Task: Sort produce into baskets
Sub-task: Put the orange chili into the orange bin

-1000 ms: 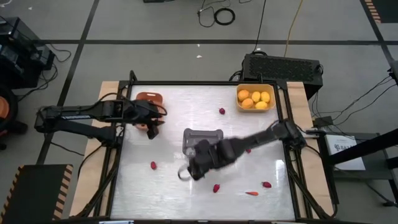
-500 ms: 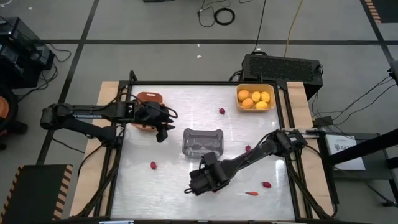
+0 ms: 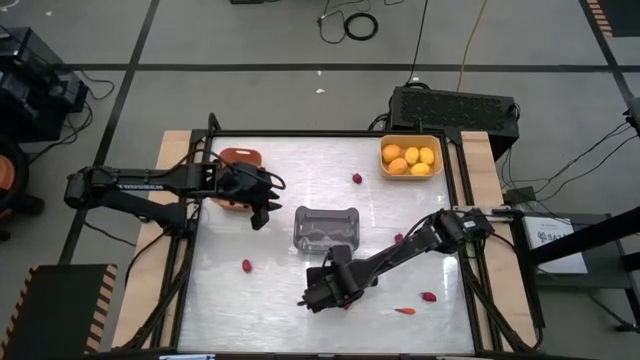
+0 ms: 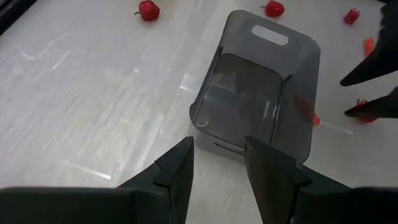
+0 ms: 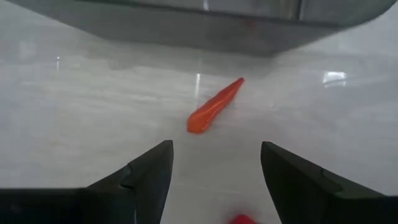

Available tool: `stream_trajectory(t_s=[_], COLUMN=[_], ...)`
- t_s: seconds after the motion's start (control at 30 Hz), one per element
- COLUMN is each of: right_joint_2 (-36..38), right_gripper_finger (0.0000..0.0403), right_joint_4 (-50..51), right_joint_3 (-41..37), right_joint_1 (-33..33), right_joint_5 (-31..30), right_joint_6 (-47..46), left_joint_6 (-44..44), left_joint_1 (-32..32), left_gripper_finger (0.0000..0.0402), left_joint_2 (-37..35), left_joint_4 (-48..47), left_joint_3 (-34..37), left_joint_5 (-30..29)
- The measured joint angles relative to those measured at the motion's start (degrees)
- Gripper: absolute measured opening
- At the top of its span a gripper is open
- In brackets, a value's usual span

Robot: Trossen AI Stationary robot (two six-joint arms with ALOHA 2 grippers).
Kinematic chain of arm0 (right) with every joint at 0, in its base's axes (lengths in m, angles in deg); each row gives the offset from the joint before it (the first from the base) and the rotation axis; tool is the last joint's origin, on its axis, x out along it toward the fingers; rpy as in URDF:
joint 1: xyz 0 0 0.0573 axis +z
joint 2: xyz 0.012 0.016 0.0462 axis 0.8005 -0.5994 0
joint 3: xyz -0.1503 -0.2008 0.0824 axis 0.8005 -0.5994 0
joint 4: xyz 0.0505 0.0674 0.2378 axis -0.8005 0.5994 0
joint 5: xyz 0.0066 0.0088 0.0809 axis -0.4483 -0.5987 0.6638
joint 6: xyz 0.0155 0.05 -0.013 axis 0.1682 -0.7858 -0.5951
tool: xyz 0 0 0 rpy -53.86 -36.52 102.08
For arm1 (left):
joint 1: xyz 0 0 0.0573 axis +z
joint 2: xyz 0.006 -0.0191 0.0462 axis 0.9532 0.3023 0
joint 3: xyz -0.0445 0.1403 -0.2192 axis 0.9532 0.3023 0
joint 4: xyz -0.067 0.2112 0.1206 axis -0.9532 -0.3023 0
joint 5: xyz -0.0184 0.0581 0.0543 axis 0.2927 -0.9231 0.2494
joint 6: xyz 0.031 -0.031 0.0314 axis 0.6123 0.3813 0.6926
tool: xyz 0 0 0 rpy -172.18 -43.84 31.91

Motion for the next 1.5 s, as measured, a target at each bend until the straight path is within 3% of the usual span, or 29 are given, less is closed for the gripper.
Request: stream_trajectory(t_s=[0.23,0.63,1.07,1.27,1.5], right_joint_2=[0.0,0.3,0.7,1.5,3.9], right_gripper_finger=[0.0235,0.0227,0.0107,0.0055,0.003], right_joint_4=[-9.8,-17.7,-17.7,-15.1,-11.7], right_joint_3=[-7.1,-15.3,-15.7,-13.0,-8.4], right_joint_1=[-0.4,-1.1,-1.2,-1.0,-1.4], right_joint_5=[-2.2,-2.8,-2.0,-0.6,1.9], right_joint_6=[-0.9,-3.3,-2.1,2.6,9.7], left_joint_6=[0.0,0.1,0.6,1.8,2.1], left_joint_1=[0.0,0.0,0.0,0.1,0.1], left_gripper_finger=[0.0148,0.0148,0.0148,0.0148,0.0148], left_joint_2=[0.0,0.0,0.0,0.0,0.0], left_joint_4=[0.0,-0.5,-1.3,-1.7,-2.3], left_joint_3=[0.0,0.0,0.0,0.0,0.0], left_joint_5=[0.0,0.0,-0.9,-1.6,-1.8])
